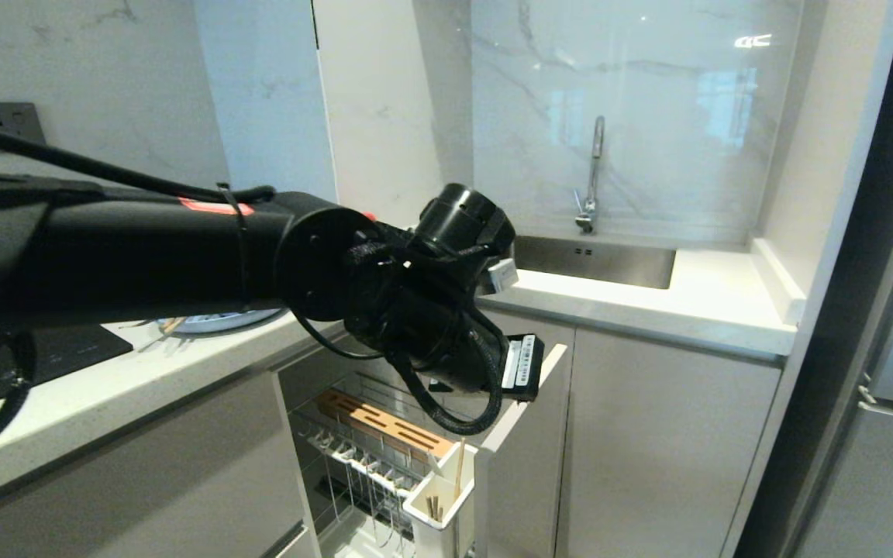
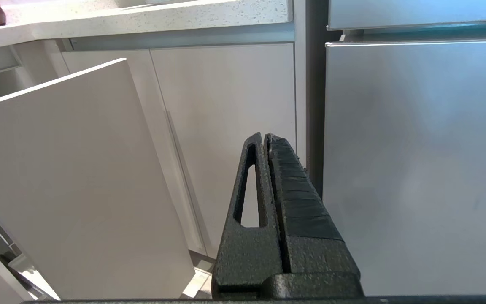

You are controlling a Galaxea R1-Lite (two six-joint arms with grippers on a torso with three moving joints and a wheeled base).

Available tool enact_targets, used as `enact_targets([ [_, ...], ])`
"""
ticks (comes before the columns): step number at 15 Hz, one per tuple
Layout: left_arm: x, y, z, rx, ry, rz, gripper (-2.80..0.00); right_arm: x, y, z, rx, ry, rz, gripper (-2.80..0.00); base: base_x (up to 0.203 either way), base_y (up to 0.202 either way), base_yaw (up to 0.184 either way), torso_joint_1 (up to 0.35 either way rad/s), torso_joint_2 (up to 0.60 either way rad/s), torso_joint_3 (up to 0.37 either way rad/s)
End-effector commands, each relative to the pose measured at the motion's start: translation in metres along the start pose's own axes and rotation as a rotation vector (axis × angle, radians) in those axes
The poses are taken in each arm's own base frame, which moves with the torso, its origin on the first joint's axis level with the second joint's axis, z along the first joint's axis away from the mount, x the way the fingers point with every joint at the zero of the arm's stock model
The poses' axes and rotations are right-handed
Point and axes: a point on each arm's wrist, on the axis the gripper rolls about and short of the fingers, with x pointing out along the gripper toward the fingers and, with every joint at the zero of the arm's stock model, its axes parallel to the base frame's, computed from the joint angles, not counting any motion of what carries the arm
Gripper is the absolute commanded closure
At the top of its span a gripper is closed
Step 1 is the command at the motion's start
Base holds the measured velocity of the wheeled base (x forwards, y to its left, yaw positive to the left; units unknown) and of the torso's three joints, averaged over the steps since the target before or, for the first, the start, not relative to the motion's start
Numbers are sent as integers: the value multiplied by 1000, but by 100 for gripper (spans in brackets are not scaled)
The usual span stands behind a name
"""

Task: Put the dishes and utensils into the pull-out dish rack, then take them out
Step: Close the cupboard

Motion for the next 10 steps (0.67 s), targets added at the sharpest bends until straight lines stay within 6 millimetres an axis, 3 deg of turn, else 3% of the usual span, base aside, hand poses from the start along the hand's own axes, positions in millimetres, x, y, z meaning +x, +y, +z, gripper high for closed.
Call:
enact_targets([
  [1, 32, 8, -4, -15, 68, 34, 0, 0, 0, 0, 1, -5, 0, 0, 0, 0, 0, 0, 0, 0],
  [5, 61, 16, -6, -23, 110, 84, 0, 0, 0, 0, 1, -5, 0, 0, 0, 0, 0, 0, 0, 0],
  [10, 78, 25, -5, -36, 127, 113, 0, 0, 0, 0, 1, -5, 0, 0, 0, 0, 0, 0, 0, 0],
])
